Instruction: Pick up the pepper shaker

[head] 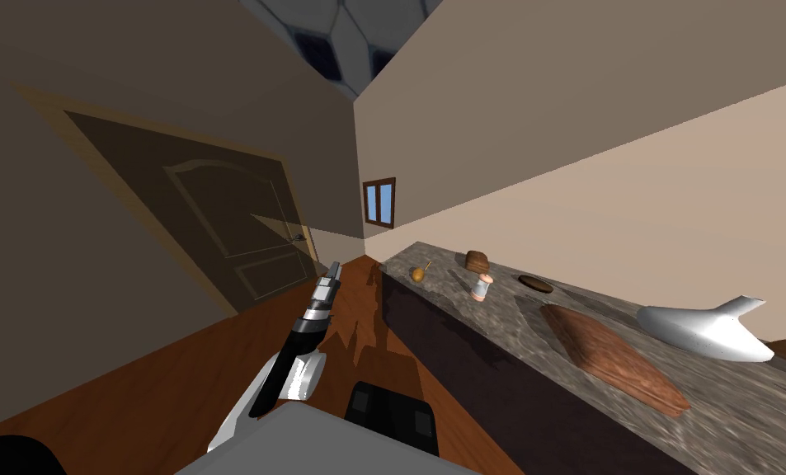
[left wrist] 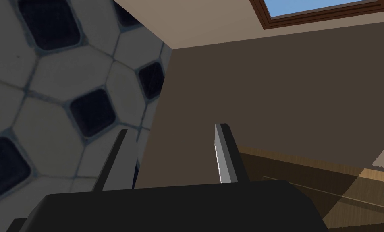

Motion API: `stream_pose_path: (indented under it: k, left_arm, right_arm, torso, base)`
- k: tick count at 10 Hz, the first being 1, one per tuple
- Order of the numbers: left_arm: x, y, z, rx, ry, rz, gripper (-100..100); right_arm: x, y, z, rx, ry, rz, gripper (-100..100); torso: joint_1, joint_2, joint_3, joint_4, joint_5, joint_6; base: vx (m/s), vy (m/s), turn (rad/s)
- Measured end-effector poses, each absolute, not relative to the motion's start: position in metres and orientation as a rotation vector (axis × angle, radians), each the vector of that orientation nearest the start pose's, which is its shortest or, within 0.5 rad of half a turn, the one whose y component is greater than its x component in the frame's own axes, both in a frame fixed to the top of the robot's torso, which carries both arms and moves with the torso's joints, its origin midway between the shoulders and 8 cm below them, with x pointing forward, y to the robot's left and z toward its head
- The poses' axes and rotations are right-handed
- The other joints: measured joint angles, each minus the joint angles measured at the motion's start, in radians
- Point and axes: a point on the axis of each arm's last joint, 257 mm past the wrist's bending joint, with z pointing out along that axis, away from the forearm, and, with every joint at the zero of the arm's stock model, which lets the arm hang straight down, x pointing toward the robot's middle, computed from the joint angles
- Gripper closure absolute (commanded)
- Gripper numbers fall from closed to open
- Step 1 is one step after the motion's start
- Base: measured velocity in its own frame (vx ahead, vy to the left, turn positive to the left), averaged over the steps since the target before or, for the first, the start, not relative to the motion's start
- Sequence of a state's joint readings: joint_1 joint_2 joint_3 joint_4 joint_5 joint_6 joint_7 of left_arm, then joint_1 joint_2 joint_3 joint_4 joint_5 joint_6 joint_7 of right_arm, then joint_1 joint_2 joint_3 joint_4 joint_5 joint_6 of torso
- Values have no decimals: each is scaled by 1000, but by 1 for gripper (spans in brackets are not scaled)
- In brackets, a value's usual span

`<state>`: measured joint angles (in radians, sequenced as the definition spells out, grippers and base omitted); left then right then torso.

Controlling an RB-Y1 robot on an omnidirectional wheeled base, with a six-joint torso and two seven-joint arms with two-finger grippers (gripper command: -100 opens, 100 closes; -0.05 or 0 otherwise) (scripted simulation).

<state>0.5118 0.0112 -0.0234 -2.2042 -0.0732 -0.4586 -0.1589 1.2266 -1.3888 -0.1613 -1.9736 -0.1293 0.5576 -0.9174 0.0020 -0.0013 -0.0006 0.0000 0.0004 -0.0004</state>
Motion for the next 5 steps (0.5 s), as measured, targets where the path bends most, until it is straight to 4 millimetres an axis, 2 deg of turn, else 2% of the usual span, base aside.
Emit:
stream_pose_path:
  k: [1, 3, 5]
  left_arm:
    - [365, 268, -23, -636, 795, -1101, 0]
    - [365, 268, -23, -636, 795, -1101, 0]
    - [365, 268, -23, -636, 795, -1101, 0]
  right_arm:
    - [120, -631, -322, 1744, 1817, -176, -100]
    - [100, -653, -316, 1761, 1799, -296, -100]
    - [102, -664, -307, 1729, 1804, -360, -100]
  torso:
    - [-1, 0, 0, 0, 0, 0]
    - [0, 0, 0, 0, 0, 0]
    - [-1, 0, 0, 0, 0, 0]
  base:
    - [13, 41, 83]
    - [9, 34, 13]
    - [2, 23, 29]
